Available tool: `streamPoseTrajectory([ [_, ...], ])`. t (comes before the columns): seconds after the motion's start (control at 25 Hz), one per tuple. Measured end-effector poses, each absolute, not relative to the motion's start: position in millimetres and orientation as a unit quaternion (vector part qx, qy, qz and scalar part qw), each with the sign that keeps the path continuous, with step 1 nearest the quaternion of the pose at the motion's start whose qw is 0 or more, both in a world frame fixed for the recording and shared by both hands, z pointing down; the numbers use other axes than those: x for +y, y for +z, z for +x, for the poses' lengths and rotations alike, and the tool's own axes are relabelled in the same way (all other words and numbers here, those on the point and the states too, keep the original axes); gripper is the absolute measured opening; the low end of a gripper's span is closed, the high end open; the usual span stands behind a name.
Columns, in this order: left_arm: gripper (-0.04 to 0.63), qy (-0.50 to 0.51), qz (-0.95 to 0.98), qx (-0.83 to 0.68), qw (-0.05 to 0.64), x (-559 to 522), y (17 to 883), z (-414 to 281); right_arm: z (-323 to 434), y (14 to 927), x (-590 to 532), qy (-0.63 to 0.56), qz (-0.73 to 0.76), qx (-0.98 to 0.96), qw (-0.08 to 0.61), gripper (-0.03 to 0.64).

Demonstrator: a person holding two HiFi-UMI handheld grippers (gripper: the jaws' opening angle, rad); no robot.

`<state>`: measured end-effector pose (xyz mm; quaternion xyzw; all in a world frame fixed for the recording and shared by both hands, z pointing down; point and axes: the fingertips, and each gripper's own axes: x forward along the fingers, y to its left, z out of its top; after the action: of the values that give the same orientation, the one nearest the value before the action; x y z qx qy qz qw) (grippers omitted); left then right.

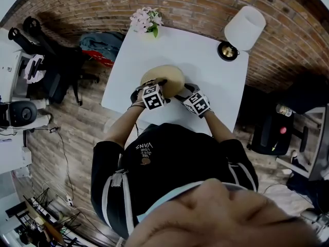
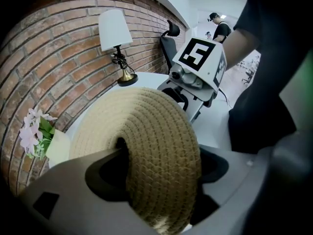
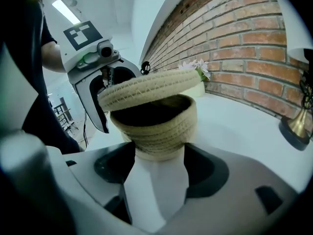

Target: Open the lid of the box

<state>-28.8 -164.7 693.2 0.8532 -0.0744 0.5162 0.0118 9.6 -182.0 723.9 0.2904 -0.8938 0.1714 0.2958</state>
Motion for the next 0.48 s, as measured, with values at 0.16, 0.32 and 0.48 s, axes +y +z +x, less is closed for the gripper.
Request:
streamPoseTrajectory([
  [0.16, 0.385, 0.491, 0.866, -0.092, 0.028, -168, 685, -27, 10, 724, -182, 0.176, 0.291, -0.893, 0.295, 0.302],
  [0.32, 0.383, 0.462, 0.879, -0.109, 0.05, -172, 674, -27, 10, 724, -182, 0.178, 0.291, -0.893, 0.294, 0.302],
  [0.48, 0.383, 0.436, 0.889, -0.125, 0.067, -175, 667, -28, 10, 723, -182, 0.181, 0.291, -0.893, 0.293, 0.302],
])
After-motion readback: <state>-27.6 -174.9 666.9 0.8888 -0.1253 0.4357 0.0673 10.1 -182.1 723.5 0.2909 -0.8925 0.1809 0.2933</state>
